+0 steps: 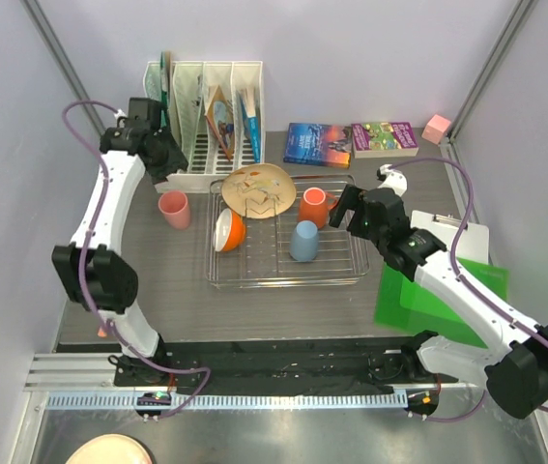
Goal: Unload the mixed dishes from the dish rack
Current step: Place the cup at the center of the board, then pick up the bowl from the dish rack.
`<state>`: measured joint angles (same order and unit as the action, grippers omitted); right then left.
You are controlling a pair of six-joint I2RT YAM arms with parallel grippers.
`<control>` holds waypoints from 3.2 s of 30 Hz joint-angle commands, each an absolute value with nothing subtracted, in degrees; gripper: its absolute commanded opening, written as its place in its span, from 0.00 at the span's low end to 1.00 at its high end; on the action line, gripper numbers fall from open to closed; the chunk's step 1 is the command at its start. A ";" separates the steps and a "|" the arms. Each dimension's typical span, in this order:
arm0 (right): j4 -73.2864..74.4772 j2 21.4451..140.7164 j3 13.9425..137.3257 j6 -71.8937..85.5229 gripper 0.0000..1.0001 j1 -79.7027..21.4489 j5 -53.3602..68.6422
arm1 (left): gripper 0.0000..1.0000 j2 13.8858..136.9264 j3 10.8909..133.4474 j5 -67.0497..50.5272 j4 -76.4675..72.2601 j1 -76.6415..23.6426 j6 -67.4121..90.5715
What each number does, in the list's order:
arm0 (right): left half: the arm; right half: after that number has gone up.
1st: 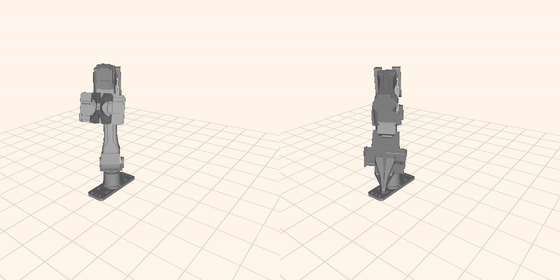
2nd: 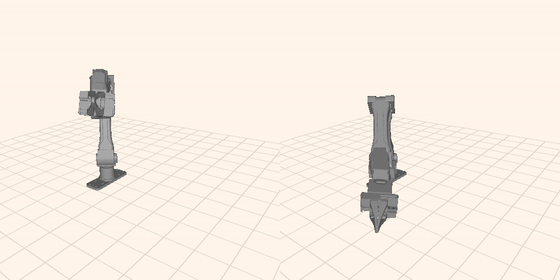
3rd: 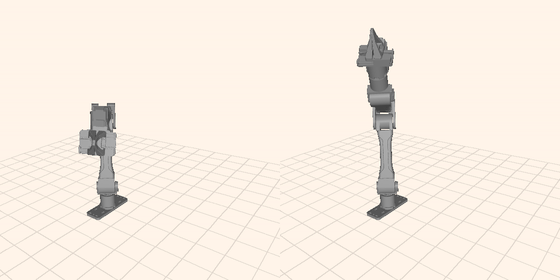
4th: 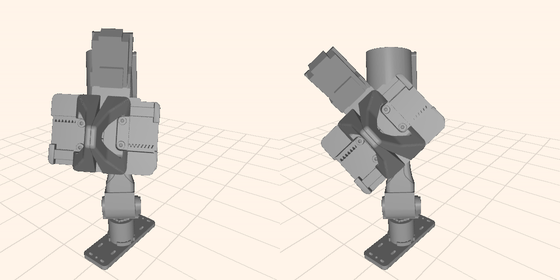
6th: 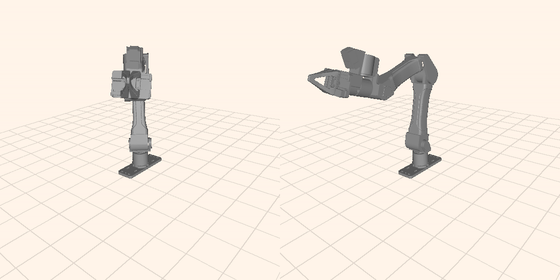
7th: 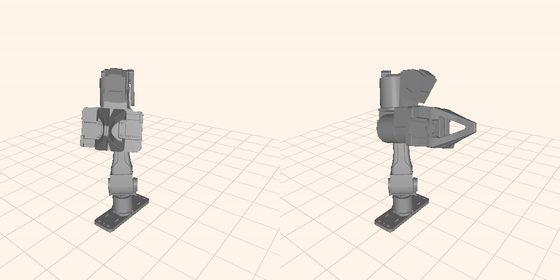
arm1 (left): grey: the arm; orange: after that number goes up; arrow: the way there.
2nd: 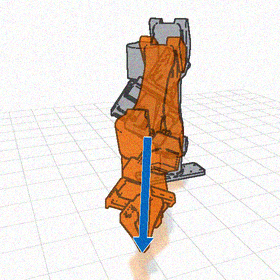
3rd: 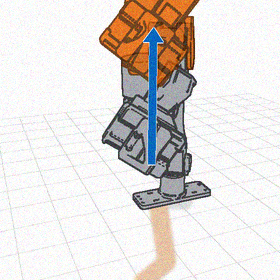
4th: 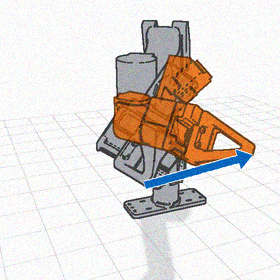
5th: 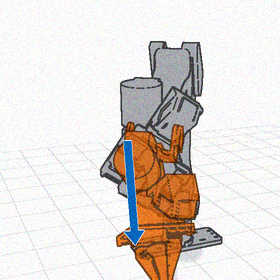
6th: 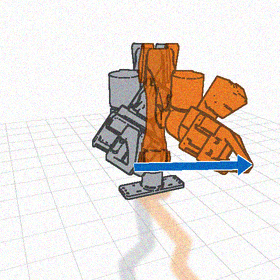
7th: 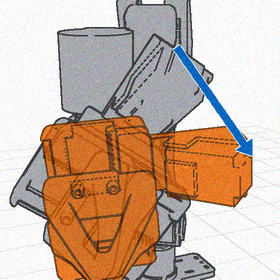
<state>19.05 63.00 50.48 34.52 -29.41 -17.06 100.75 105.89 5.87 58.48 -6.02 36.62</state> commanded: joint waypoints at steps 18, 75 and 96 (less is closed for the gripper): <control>16.44 58.45 47.90 33.40 1.00 -29.53 -16.61 | 0.51 71.37 63.46 7.56 32.96 -28.39 29.00; 14.50 60.03 46.85 32.96 0.99 -29.44 -15.82 | 0.00 77.35 58.80 -13.01 21.18 -27.60 31.55; 14.76 57.04 46.23 31.38 0.99 -29.44 -16.79 | 0.00 73.04 49.57 -30.05 5.99 -12.13 45.08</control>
<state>17.08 59.09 46.48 32.62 -29.41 -15.81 76.29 49.95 -26.48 13.47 -14.02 41.65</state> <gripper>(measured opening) 0.991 0.096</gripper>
